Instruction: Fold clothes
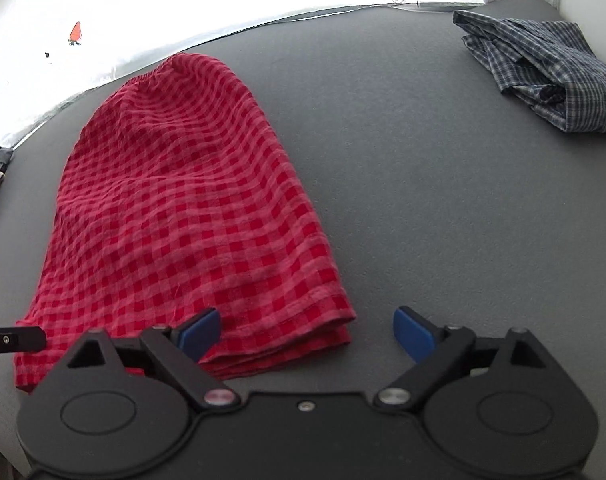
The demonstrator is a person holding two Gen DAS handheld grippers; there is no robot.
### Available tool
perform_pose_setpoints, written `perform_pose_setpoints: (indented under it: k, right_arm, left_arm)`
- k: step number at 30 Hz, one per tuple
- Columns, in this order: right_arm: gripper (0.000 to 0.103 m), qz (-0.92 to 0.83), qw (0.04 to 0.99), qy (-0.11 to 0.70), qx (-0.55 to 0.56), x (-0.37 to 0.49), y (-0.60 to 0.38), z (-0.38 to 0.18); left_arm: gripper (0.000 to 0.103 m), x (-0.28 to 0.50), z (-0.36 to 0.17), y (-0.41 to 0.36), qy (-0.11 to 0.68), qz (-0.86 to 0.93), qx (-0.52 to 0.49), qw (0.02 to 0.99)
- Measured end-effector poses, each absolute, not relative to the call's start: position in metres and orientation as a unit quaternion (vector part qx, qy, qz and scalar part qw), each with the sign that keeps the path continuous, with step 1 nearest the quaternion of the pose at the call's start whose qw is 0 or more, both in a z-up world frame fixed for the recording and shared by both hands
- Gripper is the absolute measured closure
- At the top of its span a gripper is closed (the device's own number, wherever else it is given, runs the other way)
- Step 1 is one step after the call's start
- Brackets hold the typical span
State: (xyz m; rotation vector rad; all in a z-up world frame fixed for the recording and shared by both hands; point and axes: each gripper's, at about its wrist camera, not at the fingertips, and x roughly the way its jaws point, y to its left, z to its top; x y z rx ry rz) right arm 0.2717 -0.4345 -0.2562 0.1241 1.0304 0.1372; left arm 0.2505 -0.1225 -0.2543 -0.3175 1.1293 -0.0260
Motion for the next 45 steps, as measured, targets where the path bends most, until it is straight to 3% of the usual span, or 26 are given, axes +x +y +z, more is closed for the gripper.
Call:
perform_pose_setpoints:
  k: [1,3,4,5,6,8,15,18,19,20,21,22,23,24,25,26,29,31,42,45]
  right_arm:
    - [0.024,0.062,0.869,0.489,0.045,0.270,-0.432,-0.256]
    - [0.046,0.055,0.875,0.481,0.016,0.265,-0.428,-0.254]
    - [0.067,0.056,0.876,0.479,0.016,0.263,-0.429,-0.252]
    - [0.088,0.062,0.875,0.479,0.030,0.261,-0.431,-0.250]
    - [0.094,0.063,0.874,0.479,0.045,0.259,-0.433,-0.248]
    - [0.099,0.067,0.872,0.480,0.065,0.254,-0.434,-0.246]
    - [0.099,0.097,0.849,0.506,0.117,0.196,-0.434,-0.235]
    - [0.096,0.116,0.831,0.537,0.093,0.168,-0.424,-0.239]
    - [0.093,0.117,0.827,0.545,0.075,0.161,-0.420,-0.241]
    - [0.082,0.111,0.828,0.547,0.054,0.159,-0.418,-0.241]
    - [0.075,0.103,0.830,0.547,0.036,0.158,-0.416,-0.239]
    - [0.052,0.092,0.836,0.540,0.023,0.160,-0.416,-0.235]
    - [0.040,0.082,0.842,0.532,0.012,0.161,-0.416,-0.232]
    - [0.039,0.079,0.850,0.520,0.006,0.162,-0.417,-0.227]
    - [0.035,0.077,0.858,0.508,0.006,0.165,-0.418,-0.223]
    - [0.021,0.075,0.863,0.499,0.010,0.170,-0.418,-0.219]
    - [0.007,0.073,0.876,0.476,0.016,0.184,-0.416,-0.213]
    - [0.001,0.078,0.878,0.472,0.008,0.193,-0.410,-0.213]
    - [0.001,0.093,0.890,0.441,0.075,0.214,-0.414,-0.184]
    - [0.001,0.065,0.896,0.438,0.020,0.233,-0.406,-0.187]
  left_arm:
    - [0.029,0.249,-0.254,-0.124,0.527,-0.008,-0.155,0.836]
    - [0.054,0.247,-0.253,-0.127,0.518,-0.001,-0.155,0.841]
    - [0.064,0.245,-0.252,-0.129,0.516,0.001,-0.152,0.843]
    - [0.093,0.244,-0.253,-0.130,0.516,0.001,-0.150,0.843]
    - [0.097,0.243,-0.253,-0.130,0.517,0.001,-0.152,0.842]
    - [0.099,0.240,-0.247,-0.124,0.512,0.000,-0.160,0.844]
    - [0.099,0.234,-0.200,-0.082,0.512,0.002,-0.185,0.839]
    - [0.093,0.223,-0.203,-0.088,0.540,0.009,-0.141,0.830]
    - [0.093,0.221,-0.205,-0.089,0.548,0.017,-0.126,0.827]
    - [0.089,0.222,-0.206,-0.088,0.553,0.020,-0.124,0.823]
    - [0.075,0.223,-0.205,-0.087,0.550,0.021,-0.127,0.825]
    - [0.067,0.223,-0.202,-0.085,0.544,0.022,-0.130,0.828]
    - [0.049,0.224,-0.199,-0.083,0.538,0.023,-0.132,0.832]
    - [0.031,0.224,-0.195,-0.083,0.528,0.026,-0.129,0.839]
    - [0.025,0.225,-0.191,-0.083,0.515,0.027,-0.123,0.848]
    - [0.018,0.224,-0.187,-0.083,0.501,0.026,-0.118,0.857]
    - [0.002,0.233,-0.177,-0.089,0.472,0.009,-0.105,0.875]
    - [0.000,0.243,-0.174,-0.095,0.465,0.000,-0.090,0.881]
    - [0.000,0.290,-0.180,-0.110,0.472,-0.016,-0.055,0.880]
    - [0.000,0.315,-0.182,-0.113,0.470,-0.018,-0.049,0.881]
